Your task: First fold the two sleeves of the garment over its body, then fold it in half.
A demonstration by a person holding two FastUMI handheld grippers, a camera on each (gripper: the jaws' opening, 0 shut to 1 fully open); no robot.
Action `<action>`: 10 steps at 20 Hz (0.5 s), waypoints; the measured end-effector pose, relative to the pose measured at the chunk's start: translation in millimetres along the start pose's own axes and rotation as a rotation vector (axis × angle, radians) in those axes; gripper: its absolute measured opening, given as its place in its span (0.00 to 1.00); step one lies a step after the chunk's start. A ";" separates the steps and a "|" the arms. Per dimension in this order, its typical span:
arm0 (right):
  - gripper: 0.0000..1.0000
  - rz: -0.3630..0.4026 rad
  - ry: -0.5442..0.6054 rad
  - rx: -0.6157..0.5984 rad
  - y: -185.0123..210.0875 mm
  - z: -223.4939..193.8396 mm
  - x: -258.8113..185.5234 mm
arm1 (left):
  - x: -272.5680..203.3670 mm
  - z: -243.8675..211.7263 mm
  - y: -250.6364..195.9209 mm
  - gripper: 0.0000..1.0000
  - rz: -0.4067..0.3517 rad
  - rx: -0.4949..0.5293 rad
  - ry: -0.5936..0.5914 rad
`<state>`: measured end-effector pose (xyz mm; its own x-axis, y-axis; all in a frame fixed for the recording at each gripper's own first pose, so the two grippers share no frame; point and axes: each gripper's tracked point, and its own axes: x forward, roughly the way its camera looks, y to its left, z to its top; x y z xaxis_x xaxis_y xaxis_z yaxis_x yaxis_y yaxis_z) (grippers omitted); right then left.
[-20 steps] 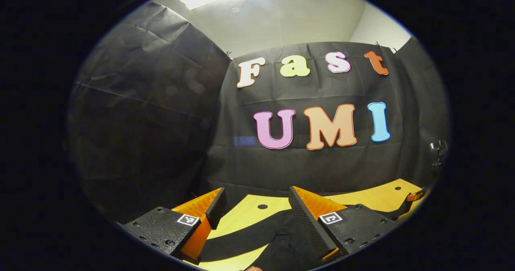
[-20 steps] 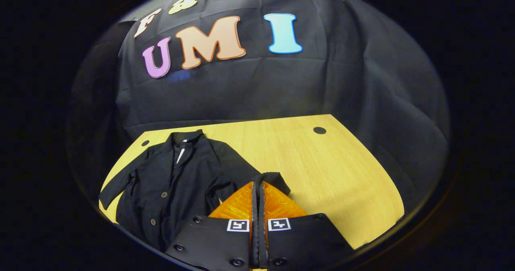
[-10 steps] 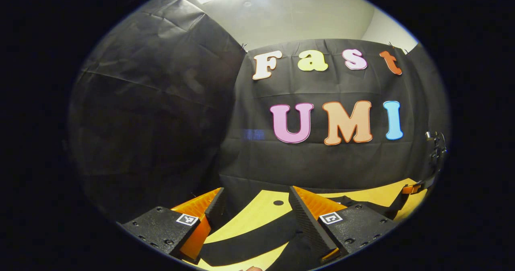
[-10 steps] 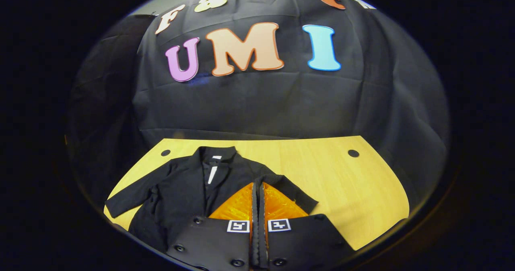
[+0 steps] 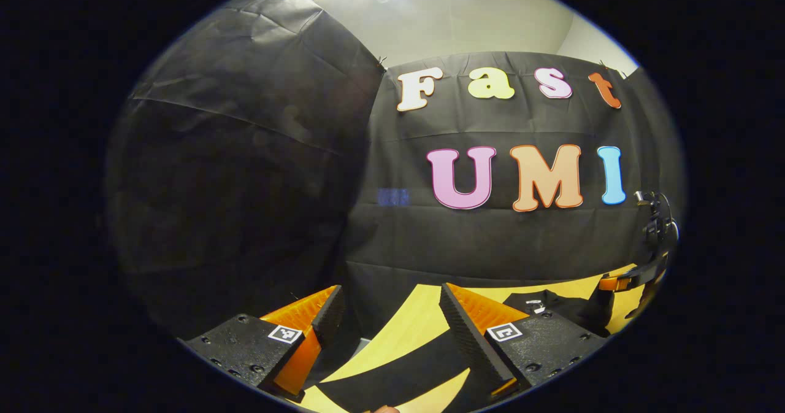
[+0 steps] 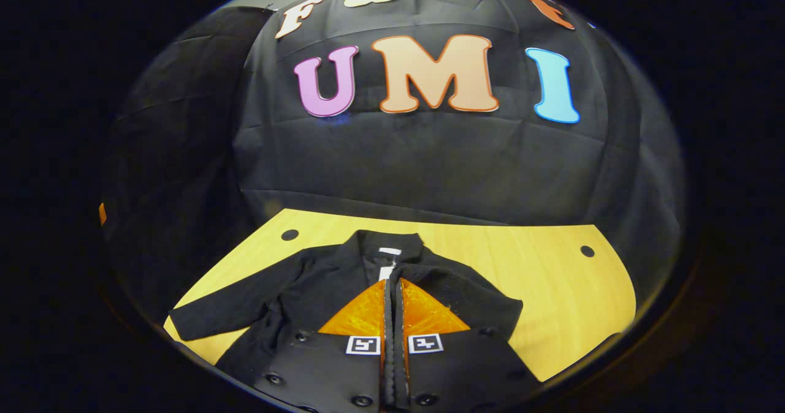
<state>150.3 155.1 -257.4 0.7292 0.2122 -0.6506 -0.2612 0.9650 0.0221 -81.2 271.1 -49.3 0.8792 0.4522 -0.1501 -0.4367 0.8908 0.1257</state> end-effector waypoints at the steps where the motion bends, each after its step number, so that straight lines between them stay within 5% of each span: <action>1: 0.02 0.012 0.005 -0.010 11.9 -0.4 4.3 | 1.2 -2.0 6.2 0.95 0.000 0.005 0.003; 10: 0.02 0.095 0.057 -0.101 103.8 -8.4 44.9 | 9.3 -25.4 52.2 0.96 0.028 -0.004 0.057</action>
<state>150.6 263.6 -290.7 0.6620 0.2899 -0.6912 -0.3913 0.9202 0.0112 -100.6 322.9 -69.1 0.8543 0.4787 -0.2023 -0.4618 0.8778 0.1269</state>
